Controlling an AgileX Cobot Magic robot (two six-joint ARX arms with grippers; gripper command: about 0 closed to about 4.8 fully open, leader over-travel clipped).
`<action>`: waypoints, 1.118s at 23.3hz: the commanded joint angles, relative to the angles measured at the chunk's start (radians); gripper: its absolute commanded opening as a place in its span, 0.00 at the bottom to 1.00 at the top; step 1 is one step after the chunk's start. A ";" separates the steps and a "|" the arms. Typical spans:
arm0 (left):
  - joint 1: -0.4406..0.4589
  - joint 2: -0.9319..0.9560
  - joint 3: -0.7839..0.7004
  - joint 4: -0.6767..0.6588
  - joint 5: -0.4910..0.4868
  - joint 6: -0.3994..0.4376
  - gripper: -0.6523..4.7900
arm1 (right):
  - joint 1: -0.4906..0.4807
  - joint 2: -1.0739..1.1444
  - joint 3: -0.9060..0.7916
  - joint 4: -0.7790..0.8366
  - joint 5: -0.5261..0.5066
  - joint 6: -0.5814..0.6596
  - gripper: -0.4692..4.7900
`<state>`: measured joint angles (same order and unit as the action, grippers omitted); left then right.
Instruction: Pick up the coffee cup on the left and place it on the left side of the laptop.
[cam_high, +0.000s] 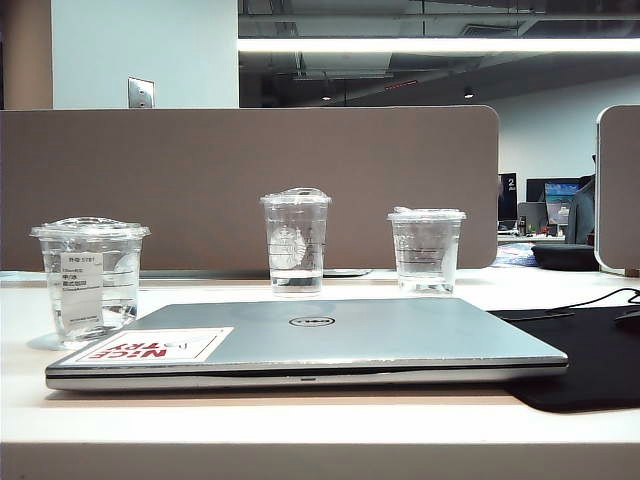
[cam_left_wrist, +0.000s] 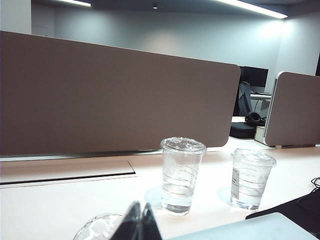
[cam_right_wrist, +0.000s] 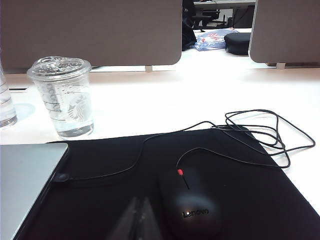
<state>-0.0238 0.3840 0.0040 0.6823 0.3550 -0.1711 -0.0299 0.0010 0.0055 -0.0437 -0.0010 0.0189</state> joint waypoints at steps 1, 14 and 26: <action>0.027 -0.045 0.005 -0.071 -0.003 0.081 0.11 | 0.000 -0.002 -0.004 0.018 0.002 0.003 0.08; 0.105 -0.360 0.003 -0.565 -0.376 0.142 0.11 | 0.000 -0.002 -0.004 0.018 0.002 0.003 0.08; 0.061 -0.383 0.003 -0.599 -0.286 0.142 0.11 | 0.000 -0.002 -0.004 0.018 0.002 0.003 0.08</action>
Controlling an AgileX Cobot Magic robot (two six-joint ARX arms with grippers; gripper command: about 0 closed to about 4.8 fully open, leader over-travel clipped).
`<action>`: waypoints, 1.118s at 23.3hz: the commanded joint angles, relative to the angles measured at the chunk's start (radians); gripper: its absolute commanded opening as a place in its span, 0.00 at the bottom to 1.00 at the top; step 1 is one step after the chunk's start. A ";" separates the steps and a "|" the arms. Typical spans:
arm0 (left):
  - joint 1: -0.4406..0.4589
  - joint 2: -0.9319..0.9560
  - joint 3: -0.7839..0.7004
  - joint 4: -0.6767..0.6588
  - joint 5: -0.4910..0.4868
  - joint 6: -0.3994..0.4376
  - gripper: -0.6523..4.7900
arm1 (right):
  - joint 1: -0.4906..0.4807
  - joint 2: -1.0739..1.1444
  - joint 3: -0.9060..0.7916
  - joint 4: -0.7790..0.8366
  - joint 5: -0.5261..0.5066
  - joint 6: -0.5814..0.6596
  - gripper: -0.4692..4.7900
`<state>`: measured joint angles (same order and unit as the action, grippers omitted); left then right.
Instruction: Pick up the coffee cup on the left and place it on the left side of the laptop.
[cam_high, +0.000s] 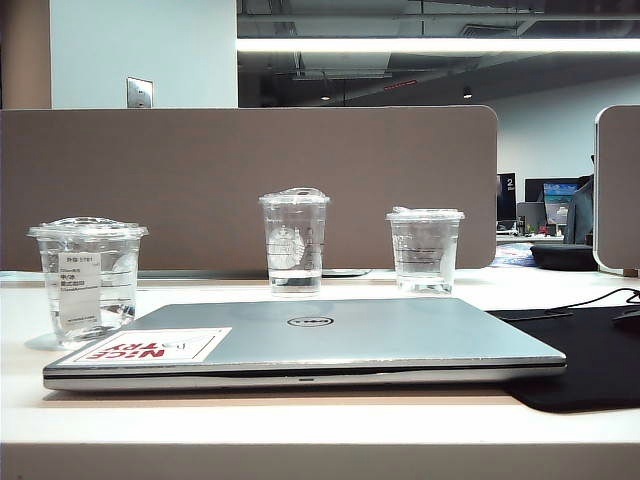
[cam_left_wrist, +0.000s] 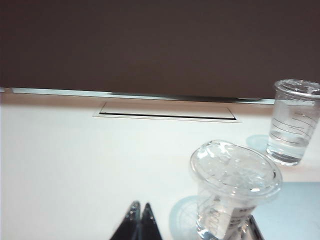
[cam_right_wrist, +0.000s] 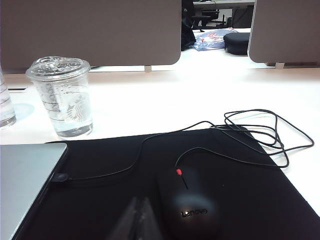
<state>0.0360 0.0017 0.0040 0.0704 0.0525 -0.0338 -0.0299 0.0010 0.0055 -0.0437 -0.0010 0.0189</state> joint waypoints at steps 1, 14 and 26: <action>0.001 0.000 0.003 0.013 0.017 0.005 0.11 | -0.001 -0.002 -0.004 0.018 0.002 0.003 0.08; 0.002 0.000 0.003 0.023 0.017 0.025 0.11 | 0.000 -0.002 -0.004 0.018 0.002 0.003 0.08; 0.002 0.000 0.003 0.028 0.016 0.007 0.11 | 0.000 -0.002 -0.004 0.018 0.002 0.003 0.08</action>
